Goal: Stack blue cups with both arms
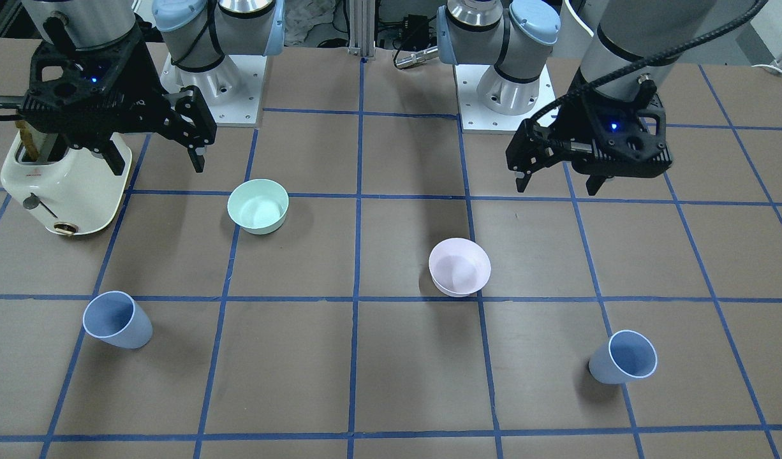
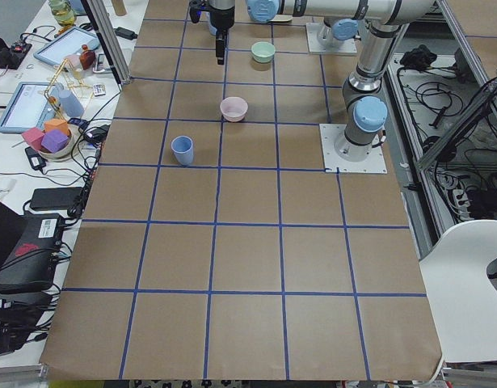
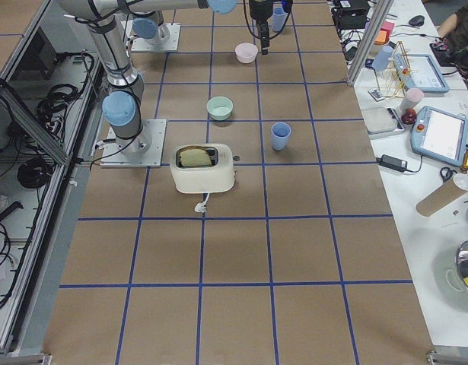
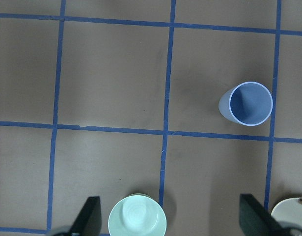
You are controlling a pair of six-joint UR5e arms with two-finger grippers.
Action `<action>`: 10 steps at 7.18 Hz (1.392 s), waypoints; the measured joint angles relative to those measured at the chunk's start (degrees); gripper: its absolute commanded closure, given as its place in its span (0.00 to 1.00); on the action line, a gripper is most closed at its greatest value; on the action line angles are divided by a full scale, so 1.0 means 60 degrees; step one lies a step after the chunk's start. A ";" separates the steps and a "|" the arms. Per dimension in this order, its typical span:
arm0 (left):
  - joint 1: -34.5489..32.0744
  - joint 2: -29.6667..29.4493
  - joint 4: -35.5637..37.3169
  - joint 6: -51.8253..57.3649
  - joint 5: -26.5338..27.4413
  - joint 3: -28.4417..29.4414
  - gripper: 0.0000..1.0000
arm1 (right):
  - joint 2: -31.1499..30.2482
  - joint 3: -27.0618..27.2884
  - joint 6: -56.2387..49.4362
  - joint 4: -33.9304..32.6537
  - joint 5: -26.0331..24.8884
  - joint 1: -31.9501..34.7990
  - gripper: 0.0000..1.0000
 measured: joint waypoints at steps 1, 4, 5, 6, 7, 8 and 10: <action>0.0302 -0.0439 0.0067 0.0058 0.0227 0.0090 0.00 | 0.0114 0.0003 0.0018 -0.0017 0.0011 -0.0029 0.00; 0.0999 -0.2585 0.2206 0.0833 0.0806 0.0061 0.00 | 0.0667 -0.0058 -0.0065 -0.0246 -0.0097 -0.0462 0.00; 0.1165 -0.3249 0.3062 0.1217 0.0980 0.0077 0.08 | 0.0991 -0.0049 -0.0216 -0.0368 -0.0165 -0.0871 0.00; 0.1293 -0.3745 0.3673 0.1540 0.1060 0.0127 0.09 | 0.1456 -0.0040 -0.0635 -0.0717 -0.0199 -0.1274 0.00; 0.1366 -0.4072 0.4050 0.1783 0.1095 0.0190 0.10 | 0.1982 -0.0024 -0.1129 -0.1224 -0.0226 -0.1552 0.00; 0.1397 -0.4271 0.4222 0.1925 0.1110 0.0224 0.22 | 0.2457 -0.0012 -0.1395 -0.1666 -0.0230 -0.1732 0.00; 0.1475 -0.4521 0.4271 0.2021 0.1140 0.0144 0.47 | 0.3347 0.0004 -0.1767 -0.2522 -0.0239 -0.2089 0.00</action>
